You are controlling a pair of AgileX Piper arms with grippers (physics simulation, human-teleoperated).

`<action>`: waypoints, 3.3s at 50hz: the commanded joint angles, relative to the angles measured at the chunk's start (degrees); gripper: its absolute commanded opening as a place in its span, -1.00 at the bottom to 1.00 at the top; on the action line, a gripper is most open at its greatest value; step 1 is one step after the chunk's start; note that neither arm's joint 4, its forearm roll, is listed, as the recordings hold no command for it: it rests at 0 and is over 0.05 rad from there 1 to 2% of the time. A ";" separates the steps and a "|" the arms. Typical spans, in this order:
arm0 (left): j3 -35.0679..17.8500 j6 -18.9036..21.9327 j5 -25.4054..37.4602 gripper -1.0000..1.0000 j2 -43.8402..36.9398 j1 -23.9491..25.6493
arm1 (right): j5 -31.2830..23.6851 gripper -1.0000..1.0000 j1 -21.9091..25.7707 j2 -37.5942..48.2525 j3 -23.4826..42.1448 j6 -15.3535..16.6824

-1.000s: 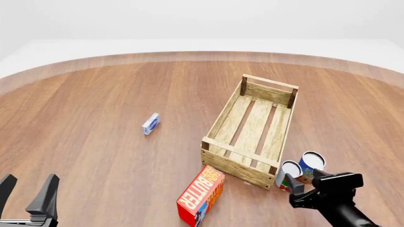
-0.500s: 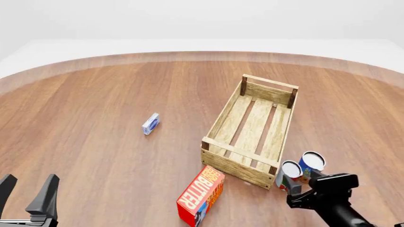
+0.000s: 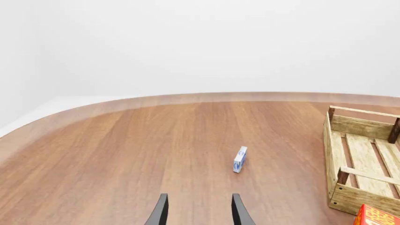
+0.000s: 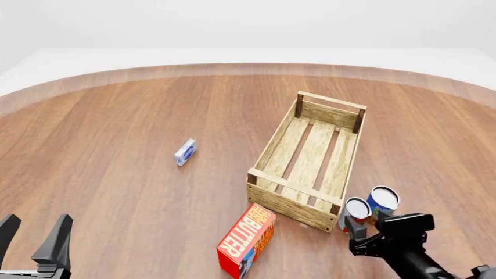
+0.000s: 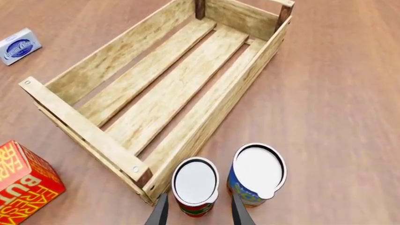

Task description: Pick up the tomato sauce, and put it in the wooden tray.

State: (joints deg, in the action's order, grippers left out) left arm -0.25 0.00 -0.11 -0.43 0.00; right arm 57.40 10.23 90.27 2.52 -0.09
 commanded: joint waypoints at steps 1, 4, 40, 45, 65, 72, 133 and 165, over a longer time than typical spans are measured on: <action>0.00 0.00 0.00 1.00 0.00 0.00 | 1.23 1.00 0.04 1.99 0.26 0.02; 0.00 0.00 0.00 1.00 0.00 0.00 | 1.48 1.00 0.02 2.32 0.27 -0.06; 0.00 0.00 0.00 1.00 0.00 0.00 | -0.57 1.00 0.22 2.10 1.83 0.41; 0.00 0.00 0.00 1.00 0.00 0.00 | -0.86 1.00 0.31 2.11 1.91 0.47; 0.00 0.00 0.00 1.00 0.00 0.00 | -2.17 -1.00 0.44 1.54 2.35 0.57; 0.00 0.00 0.00 1.00 0.00 0.00 | -2.50 -1.00 0.55 0.98 2.26 0.42; 0.00 0.00 0.00 1.00 0.00 0.00 | -22.90 -1.00 -1.34 -23.46 2.91 2.77; 0.00 0.00 0.00 1.00 0.00 0.00 | -42.17 -1.00 -2.48 -42.66 7.95 4.84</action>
State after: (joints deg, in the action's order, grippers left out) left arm -0.25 0.00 -0.11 -0.43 0.00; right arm 20.07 8.06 52.72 8.83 5.03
